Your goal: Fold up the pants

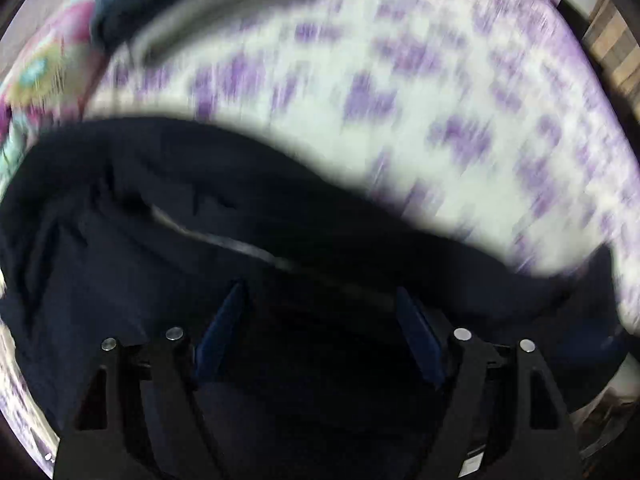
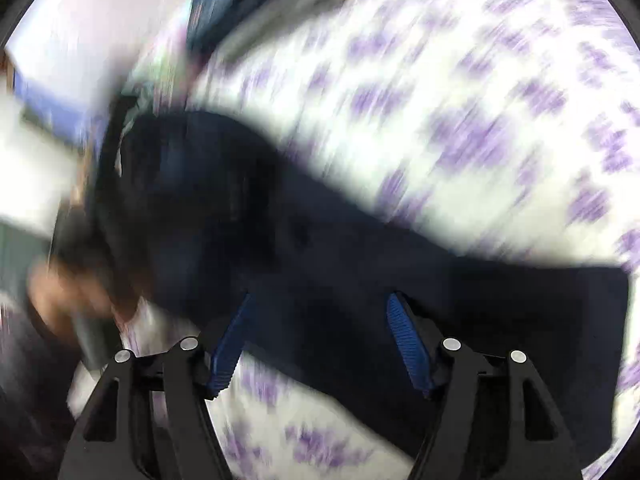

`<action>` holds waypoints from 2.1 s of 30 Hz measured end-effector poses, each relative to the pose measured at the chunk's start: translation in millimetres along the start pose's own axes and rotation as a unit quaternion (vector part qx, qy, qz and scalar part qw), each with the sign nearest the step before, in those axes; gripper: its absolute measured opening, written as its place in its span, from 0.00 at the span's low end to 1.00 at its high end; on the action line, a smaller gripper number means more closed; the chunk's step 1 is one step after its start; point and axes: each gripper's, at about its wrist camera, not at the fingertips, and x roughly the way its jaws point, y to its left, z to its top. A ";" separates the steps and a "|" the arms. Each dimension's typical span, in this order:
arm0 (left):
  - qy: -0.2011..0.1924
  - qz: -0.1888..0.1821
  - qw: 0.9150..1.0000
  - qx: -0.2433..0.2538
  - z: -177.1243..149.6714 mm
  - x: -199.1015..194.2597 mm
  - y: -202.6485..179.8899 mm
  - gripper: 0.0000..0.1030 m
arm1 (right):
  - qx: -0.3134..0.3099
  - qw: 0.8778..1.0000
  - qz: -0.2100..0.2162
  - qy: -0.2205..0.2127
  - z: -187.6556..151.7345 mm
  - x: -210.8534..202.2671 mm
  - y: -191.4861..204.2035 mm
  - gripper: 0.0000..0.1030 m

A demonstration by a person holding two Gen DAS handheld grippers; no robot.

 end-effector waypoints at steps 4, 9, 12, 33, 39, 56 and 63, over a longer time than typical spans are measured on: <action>-0.018 0.003 1.000 0.014 -25.0 -0.5 1.8 0.72 | 0.008 0.998 -0.036 -0.051 33.0 -10.1 -18.8 0.68; -0.018 -0.021 1.000 0.001 -31.5 -2.4 9.3 0.72 | -0.100 0.993 -0.041 0.056 47.1 57.9 12.8 0.64; -0.020 -0.033 0.999 -0.011 -33.4 -4.5 14.1 0.72 | -0.169 0.975 -0.100 0.105 50.2 89.0 30.5 0.17; -0.095 -0.057 0.970 -0.217 -71.2 -63.1 163.4 0.80 | -0.016 0.992 -0.110 -0.055 150.4 21.8 -83.9 0.80; -0.091 -0.025 0.956 -0.279 -90.4 -67.6 216.7 0.83 | -0.046 0.984 -0.169 -0.022 171.7 80.4 -93.9 0.59; -0.064 -0.010 0.959 -0.274 -106.7 -55.7 216.2 0.83 | -0.185 0.947 -0.259 -0.035 100.9 -41.5 -117.7 0.74; -0.055 -0.010 0.960 -0.273 -101.2 -53.0 214.0 0.83 | 0.020 0.975 -0.185 -0.122 143.7 -28.3 -156.3 0.75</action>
